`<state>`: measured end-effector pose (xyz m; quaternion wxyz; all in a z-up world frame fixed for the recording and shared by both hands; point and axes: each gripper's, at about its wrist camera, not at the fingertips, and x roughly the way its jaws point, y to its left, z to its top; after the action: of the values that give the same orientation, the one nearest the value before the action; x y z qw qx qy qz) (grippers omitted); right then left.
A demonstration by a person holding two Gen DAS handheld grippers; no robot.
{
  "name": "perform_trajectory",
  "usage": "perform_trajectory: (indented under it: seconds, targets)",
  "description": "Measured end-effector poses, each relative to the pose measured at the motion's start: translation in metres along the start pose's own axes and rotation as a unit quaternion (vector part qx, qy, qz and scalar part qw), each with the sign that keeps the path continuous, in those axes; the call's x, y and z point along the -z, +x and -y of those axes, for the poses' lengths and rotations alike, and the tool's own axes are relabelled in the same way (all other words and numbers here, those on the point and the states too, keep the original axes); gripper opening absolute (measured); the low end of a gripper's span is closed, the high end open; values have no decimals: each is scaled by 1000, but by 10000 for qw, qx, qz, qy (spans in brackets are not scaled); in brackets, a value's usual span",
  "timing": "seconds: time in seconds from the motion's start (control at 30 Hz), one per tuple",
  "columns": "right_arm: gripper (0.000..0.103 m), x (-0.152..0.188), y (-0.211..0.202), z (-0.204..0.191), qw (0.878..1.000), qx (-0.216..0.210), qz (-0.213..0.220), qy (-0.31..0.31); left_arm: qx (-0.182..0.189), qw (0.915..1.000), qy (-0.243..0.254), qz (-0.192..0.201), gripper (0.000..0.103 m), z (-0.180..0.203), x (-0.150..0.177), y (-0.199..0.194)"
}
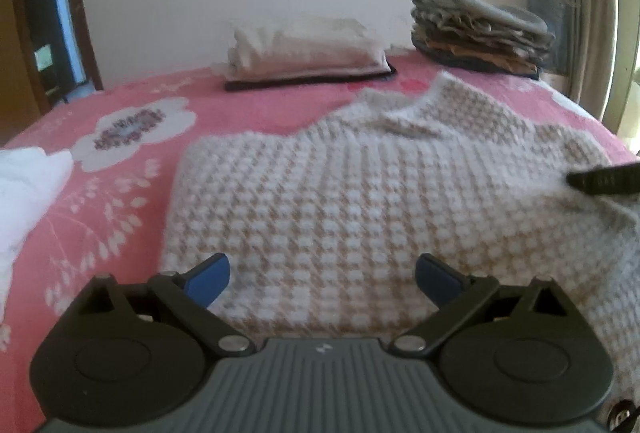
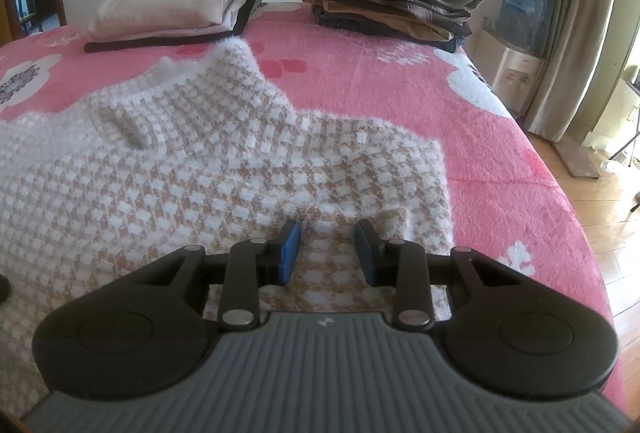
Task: Fold clothes
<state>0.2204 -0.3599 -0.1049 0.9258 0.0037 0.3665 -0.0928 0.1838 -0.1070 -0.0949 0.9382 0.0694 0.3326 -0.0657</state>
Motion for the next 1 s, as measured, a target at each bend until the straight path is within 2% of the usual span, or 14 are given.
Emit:
perform_trajectory:
  seconds: [0.27, 0.33, 0.43, 0.63, 0.7, 0.77, 0.87, 0.93, 1.0]
  targets:
    - [30, 3, -1, 1, 10000, -19, 53, 5, 69, 9991, -312, 272, 100, -26, -21, -3]
    - [30, 3, -1, 0, 10000, -8, 48, -9, -64, 9984, -295, 470, 100, -35, -29, 1]
    - [30, 3, -1, 0, 10000, -27, 50, -42, -14, 9987, -194, 479, 100, -48, -46, 14]
    - [31, 0, -1, 1, 9997, -112, -52, -219, 957, 9935, -619, 66, 99, -69, -95, 63]
    - [31, -9, 0, 1, 9990, -177, -261, -311, 1182, 9912, -593, -50, 94, -68, -110, 82]
    - [33, -23, 0, 5, 9975, -336, -503, -359, 1336, 9898, -489, -114, 91, -63, -123, 100]
    - [33, -49, -6, 18, 9951, -958, -226, 12, 1874, 9781, -802, -422, 89, -61, -142, 132]
    - [36, -68, 2, 24, 9902, -1322, -139, 421, 1958, 9740, -935, -650, 86, -54, -152, 154]
    - [45, -90, 16, 28, 9817, -1671, -149, 896, 1947, 9706, -1124, -859, 80, -48, -161, 175]
